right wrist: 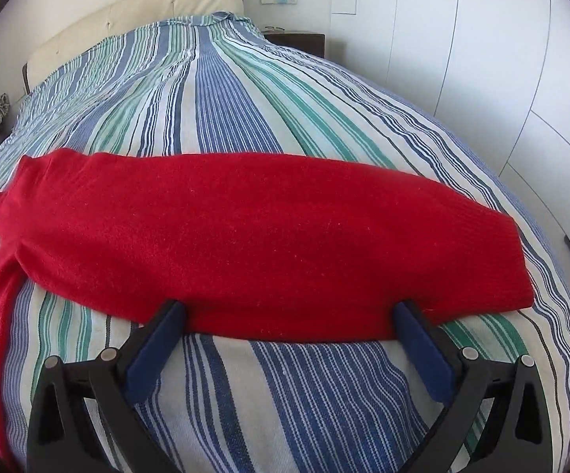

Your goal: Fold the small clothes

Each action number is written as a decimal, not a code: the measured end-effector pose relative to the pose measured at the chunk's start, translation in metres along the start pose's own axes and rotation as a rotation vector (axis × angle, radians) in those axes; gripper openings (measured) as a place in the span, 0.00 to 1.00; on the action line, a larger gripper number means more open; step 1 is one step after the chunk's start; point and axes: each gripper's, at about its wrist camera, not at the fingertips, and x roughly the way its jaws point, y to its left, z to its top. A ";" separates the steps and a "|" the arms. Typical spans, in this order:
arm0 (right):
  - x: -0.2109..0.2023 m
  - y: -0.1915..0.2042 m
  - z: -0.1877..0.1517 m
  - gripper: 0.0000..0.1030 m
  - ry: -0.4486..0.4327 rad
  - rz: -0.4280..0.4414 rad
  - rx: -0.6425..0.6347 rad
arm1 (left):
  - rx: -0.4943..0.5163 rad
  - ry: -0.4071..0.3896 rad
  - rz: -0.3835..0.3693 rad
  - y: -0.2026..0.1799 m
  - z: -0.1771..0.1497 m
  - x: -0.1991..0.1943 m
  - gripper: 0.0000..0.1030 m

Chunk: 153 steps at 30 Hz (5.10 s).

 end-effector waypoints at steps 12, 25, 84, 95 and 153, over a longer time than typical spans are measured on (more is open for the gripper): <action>0.000 0.000 0.000 1.00 0.000 -0.001 -0.001 | 0.160 -0.046 -0.049 -0.031 -0.031 0.001 0.81; 0.000 0.000 0.000 1.00 0.000 0.000 -0.001 | 0.149 -0.019 -0.083 -0.028 -0.030 0.005 0.81; 0.000 -0.001 0.000 1.00 0.000 0.000 -0.001 | -0.314 0.046 0.090 0.104 -0.040 0.028 0.81; 0.000 0.000 0.000 1.00 0.000 0.000 -0.001 | -0.321 0.049 0.088 0.106 -0.039 0.029 0.81; 0.000 -0.001 0.000 1.00 0.001 0.001 -0.001 | -0.328 0.038 0.092 0.104 -0.038 0.025 0.81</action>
